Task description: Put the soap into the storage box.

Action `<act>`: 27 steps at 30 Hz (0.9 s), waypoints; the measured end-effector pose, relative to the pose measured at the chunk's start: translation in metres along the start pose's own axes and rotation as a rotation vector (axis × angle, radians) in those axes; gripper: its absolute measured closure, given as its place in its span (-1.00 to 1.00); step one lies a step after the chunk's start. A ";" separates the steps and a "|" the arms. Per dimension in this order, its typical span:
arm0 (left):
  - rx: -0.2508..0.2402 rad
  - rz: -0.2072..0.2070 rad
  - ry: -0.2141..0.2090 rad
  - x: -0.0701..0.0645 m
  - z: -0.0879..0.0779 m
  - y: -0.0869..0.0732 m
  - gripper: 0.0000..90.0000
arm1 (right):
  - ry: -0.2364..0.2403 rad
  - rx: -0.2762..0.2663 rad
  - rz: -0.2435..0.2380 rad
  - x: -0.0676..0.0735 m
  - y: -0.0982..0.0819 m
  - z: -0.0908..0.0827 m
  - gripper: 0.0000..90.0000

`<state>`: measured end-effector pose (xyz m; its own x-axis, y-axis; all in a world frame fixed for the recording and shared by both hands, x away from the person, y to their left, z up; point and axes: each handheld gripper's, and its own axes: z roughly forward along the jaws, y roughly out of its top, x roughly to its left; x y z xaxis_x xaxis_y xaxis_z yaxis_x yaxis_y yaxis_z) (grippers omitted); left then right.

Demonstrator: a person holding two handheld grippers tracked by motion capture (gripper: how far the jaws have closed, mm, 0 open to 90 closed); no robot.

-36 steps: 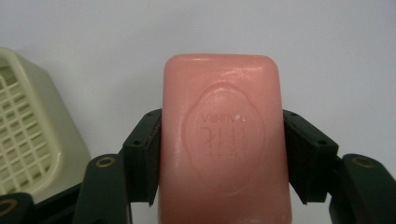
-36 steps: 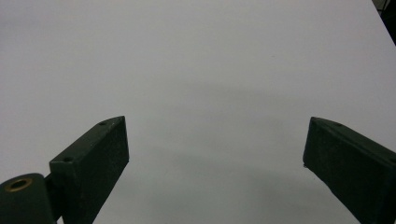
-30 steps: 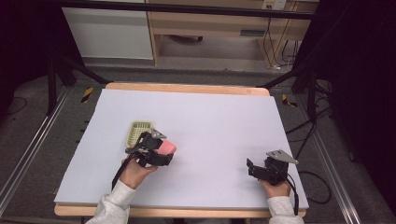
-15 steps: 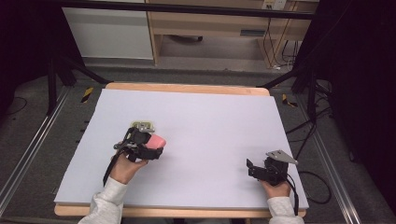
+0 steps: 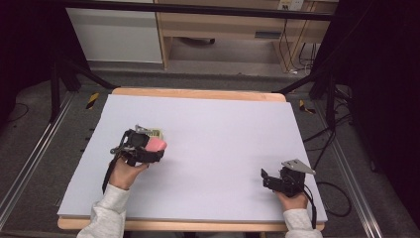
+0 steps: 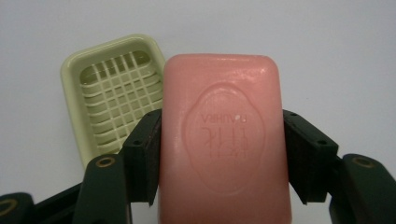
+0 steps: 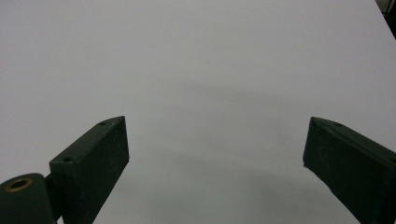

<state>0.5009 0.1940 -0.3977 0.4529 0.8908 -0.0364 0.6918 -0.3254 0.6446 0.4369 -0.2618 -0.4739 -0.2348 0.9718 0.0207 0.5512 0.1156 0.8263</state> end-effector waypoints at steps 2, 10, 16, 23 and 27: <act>0.000 -0.010 0.003 0.005 0.001 0.000 -0.18 | -0.003 0.004 -0.002 0.000 0.000 0.001 -0.84; 0.005 -0.035 0.029 0.020 0.005 0.002 -0.18 | -0.001 0.005 -0.007 0.001 0.000 0.001 -0.84; 0.011 -0.046 0.042 0.028 0.008 0.003 -0.18 | -0.001 0.007 -0.007 0.002 0.000 0.002 -0.84; 0.013 -0.057 0.065 0.034 0.012 0.005 -0.18 | 0.001 0.009 -0.010 0.003 0.001 0.003 -0.84; 0.010 -0.066 0.069 0.037 0.015 0.007 -0.18 | 0.000 0.008 -0.009 0.003 0.001 0.003 -0.84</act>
<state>0.5306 0.2200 -0.4059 0.3668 0.9299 -0.0256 0.7245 -0.2683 0.6349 0.4393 -0.2582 -0.4752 -0.2396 0.9708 0.0136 0.5558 0.1256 0.8218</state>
